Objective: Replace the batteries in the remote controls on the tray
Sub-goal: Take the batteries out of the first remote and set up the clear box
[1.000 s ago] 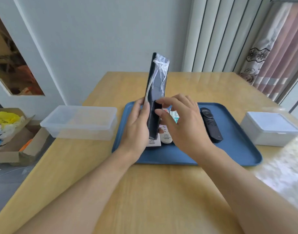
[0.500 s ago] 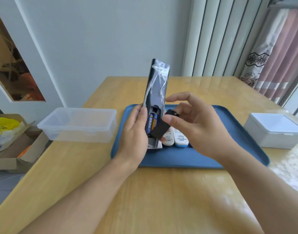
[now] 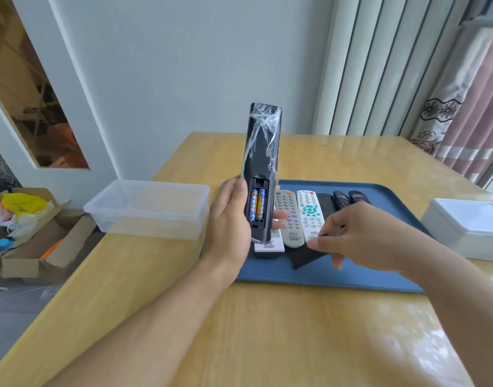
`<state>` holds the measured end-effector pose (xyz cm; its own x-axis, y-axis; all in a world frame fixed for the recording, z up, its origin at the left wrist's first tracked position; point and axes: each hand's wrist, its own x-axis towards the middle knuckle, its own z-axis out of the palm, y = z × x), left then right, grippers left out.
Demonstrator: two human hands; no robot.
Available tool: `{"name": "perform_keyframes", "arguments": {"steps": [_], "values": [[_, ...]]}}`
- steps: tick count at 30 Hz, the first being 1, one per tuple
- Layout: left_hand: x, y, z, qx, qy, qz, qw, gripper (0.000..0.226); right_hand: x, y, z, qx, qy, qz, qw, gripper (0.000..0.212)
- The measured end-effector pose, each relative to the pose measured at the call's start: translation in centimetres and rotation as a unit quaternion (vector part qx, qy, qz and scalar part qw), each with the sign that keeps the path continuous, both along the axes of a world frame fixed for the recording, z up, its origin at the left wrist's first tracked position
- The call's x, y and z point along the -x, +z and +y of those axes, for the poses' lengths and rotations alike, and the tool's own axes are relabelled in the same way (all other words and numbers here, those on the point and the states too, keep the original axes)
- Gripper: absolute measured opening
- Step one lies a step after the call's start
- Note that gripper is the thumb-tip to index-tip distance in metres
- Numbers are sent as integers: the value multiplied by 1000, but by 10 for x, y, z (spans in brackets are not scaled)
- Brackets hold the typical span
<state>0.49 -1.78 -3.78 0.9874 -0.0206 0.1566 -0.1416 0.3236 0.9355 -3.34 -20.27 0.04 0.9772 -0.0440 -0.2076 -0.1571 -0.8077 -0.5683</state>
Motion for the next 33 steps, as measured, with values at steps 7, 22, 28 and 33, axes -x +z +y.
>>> {"name": "perform_keyframes", "arguments": {"steps": [7, 22, 28, 33], "values": [[3, 0, 0, -20, -8, -15, 1000, 38, 0, -3, -1, 62, 6, 31, 998, 38], [1, -12, -5, 1, -72, 29, 997, 73, -2, -42, 36, -41, 131, -467, 874, 12], [5, -5, -3, 13, -83, 61, 995, 52, -4, -42, 33, -38, 136, -459, 877, 12], [6, -5, -1, 3, -117, 68, 991, 47, -5, -42, 33, -33, 134, -468, 873, 13]]}}
